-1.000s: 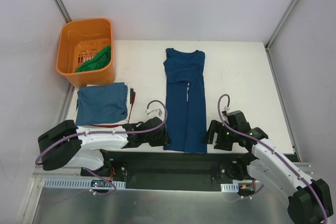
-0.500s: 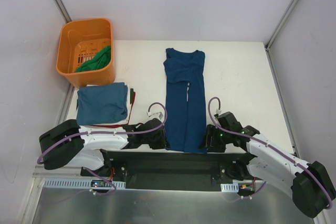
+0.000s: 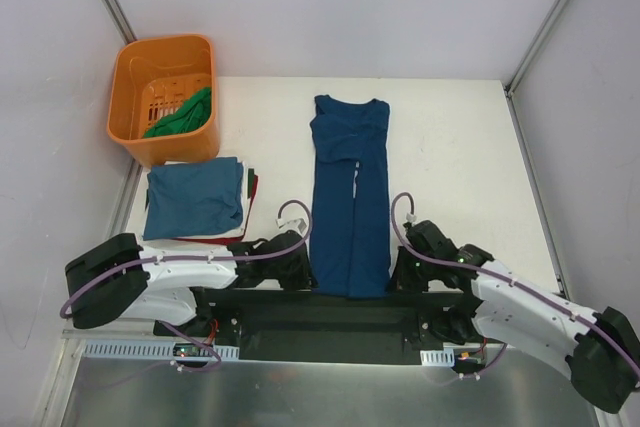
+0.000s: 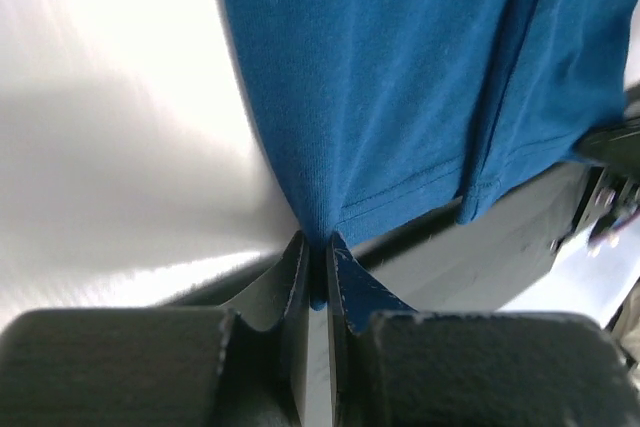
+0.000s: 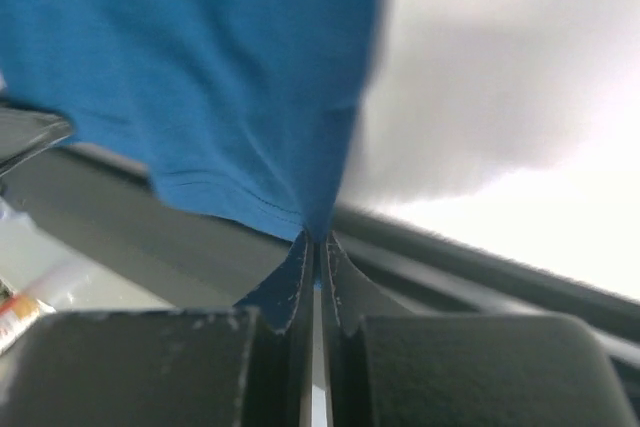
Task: Fold and stack the t-shirts
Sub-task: Grab the bottom of the folded rectangular tshirt with both arms, then fold the folded rectangular tshirt in 1/3 of the way
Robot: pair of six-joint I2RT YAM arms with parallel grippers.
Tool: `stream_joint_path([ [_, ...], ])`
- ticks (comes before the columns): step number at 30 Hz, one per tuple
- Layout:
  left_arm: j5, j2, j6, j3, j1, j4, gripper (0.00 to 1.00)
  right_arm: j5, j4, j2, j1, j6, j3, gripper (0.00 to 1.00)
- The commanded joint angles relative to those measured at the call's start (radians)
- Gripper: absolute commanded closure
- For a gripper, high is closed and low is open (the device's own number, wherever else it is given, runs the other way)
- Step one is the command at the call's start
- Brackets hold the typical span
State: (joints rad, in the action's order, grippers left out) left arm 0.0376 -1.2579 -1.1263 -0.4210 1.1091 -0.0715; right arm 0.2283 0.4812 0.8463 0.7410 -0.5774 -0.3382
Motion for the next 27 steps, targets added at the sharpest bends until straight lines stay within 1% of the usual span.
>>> stream_joint_path([
  [1, 0.016, 0.112, -0.041, 0.031, 0.066, 0.117, 1.0, -0.041, 0.074, -0.136, 0.101, -0.096, -0.002, 0.99],
  [4, -0.014, 0.221, -0.043, 0.034, 0.093, 0.162, 1.0, -0.049, 0.073, -0.246, 0.176, -0.17, 0.004, 0.99],
  [6, -0.031, 0.288, -0.041, 0.025, 0.094, 0.193, 1.0, -0.067, 0.08, -0.295, 0.199, -0.177, -0.024, 0.99],
  [8, -0.094, 0.324, -0.024, 0.001, 0.092, 0.226, 1.0, -0.116, 0.095, -0.299, 0.201, -0.136, -0.057, 0.99],
  [9, -0.12, 0.345, -0.015, -0.008, 0.092, 0.229, 1.0, -0.142, 0.109, -0.285, 0.201, -0.121, -0.102, 0.99],
  [10, -0.146, 0.353, 0.0, -0.028, 0.092, 0.233, 0.97, -0.202, 0.118, -0.273, 0.199, -0.105, -0.125, 0.99],
  [11, -0.2, 0.356, 0.011, -0.041, 0.087, 0.237, 0.96, -0.222, 0.123, -0.256, 0.199, -0.089, -0.148, 0.99],
  [13, -0.234, 0.345, 0.058, -0.073, 0.075, 0.239, 0.94, -0.324, 0.135, -0.196, 0.201, -0.03, -0.238, 0.99],
  [14, -0.246, 0.335, 0.077, -0.111, 0.061, 0.246, 0.93, -0.352, 0.137, -0.175, 0.201, -0.009, -0.275, 0.99],
  [15, -0.243, 0.309, 0.094, -0.134, 0.034, 0.248, 0.92, -0.378, 0.138, -0.132, 0.198, 0.035, -0.306, 0.99],
  [16, -0.239, 0.293, 0.132, -0.174, 0.015, 0.249, 0.91, -0.435, 0.14, -0.11, 0.199, 0.051, -0.373, 0.99],
  [17, -0.235, 0.278, 0.151, -0.192, 0.0, 0.251, 0.91, -0.464, 0.142, -0.069, 0.199, 0.065, -0.404, 0.99],
  [18, -0.222, 0.246, 0.164, -0.211, -0.038, 0.253, 0.91, -0.51, 0.143, -0.047, 0.196, 0.08, -0.43, 0.99],
  [20, -0.199, 0.212, 0.206, -0.258, -0.081, 0.253, 0.92, -0.546, 0.142, 0.017, 0.19, 0.128, -0.507, 0.99],
  [21, -0.179, 0.183, 0.217, -0.272, -0.128, 0.251, 0.92, -0.558, 0.143, 0.04, 0.175, 0.143, -0.531, 0.99],
  [24, -0.17, 0.117, 0.273, -0.337, -0.187, 0.251, 0.92, -0.567, 0.129, 0.118, 0.123, 0.195, -0.6, 0.99],
  [25, -0.163, 0.098, 0.301, -0.373, -0.218, 0.251, 0.92, -0.563, 0.122, 0.137, 0.109, 0.211, -0.61, 0.99],
  [27, -0.157, 0.039, 0.332, -0.412, -0.242, 0.251, 0.92, -0.532, 0.09, 0.19, 0.06, 0.247, -0.643, 0.99],
])
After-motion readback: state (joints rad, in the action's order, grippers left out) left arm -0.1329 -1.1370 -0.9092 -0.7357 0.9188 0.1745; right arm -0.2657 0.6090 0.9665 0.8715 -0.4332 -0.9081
